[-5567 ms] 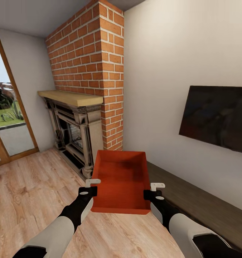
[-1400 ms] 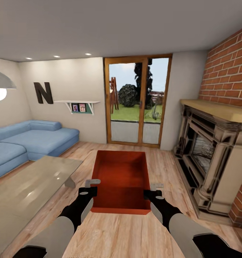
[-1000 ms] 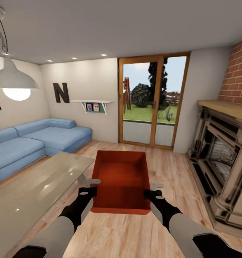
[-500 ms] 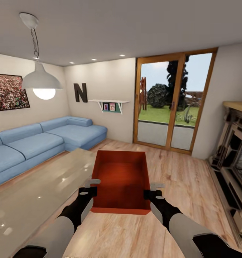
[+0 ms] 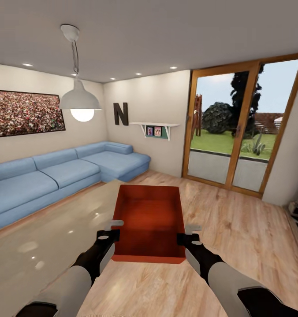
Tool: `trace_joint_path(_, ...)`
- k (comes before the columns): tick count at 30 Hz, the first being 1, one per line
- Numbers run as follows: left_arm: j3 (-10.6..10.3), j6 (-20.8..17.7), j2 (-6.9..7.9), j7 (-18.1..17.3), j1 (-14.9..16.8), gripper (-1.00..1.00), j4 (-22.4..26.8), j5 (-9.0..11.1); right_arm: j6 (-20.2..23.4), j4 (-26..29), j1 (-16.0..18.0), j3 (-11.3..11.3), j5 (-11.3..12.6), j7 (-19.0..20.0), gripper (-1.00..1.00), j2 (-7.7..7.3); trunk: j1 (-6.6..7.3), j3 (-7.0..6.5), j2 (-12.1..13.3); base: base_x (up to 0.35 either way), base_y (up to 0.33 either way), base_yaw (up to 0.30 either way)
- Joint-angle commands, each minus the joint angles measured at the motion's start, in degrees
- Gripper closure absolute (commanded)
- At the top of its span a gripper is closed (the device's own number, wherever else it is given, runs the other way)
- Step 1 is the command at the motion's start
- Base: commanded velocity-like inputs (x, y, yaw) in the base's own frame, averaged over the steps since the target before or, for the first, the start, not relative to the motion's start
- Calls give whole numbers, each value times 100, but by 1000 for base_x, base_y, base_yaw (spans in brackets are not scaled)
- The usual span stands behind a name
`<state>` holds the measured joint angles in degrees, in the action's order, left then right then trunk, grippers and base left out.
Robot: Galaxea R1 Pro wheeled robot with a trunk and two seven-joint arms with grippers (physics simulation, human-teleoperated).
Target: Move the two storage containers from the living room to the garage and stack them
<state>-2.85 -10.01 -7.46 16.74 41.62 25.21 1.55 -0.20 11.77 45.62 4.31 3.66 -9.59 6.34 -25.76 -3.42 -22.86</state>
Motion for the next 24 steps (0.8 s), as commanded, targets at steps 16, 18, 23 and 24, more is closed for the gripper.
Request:
trace_joint_path(16,21,-54,8,75,4,100,28,-164,-7,-16,-1,17,38,-43,100,-120,-2,2,-5,0,0,300)
trace_joint_path(18,22,-54,8,75,4,100,28,-164,-7,-16,-1,17,38,-43,100,-122,-2,2,-5,0,0,300)
trace_joint_path(23,21,-54,8,75,4,100,28,-164,-7,-16,-1,17,38,-43,100,-116,-2,2,-5,0,0,300)
trace_joint_path(24,21,-54,8,75,4,100,28,-164,-7,-16,-1,17,38,-43,100,-116,-2,2,-5,0,0,300)
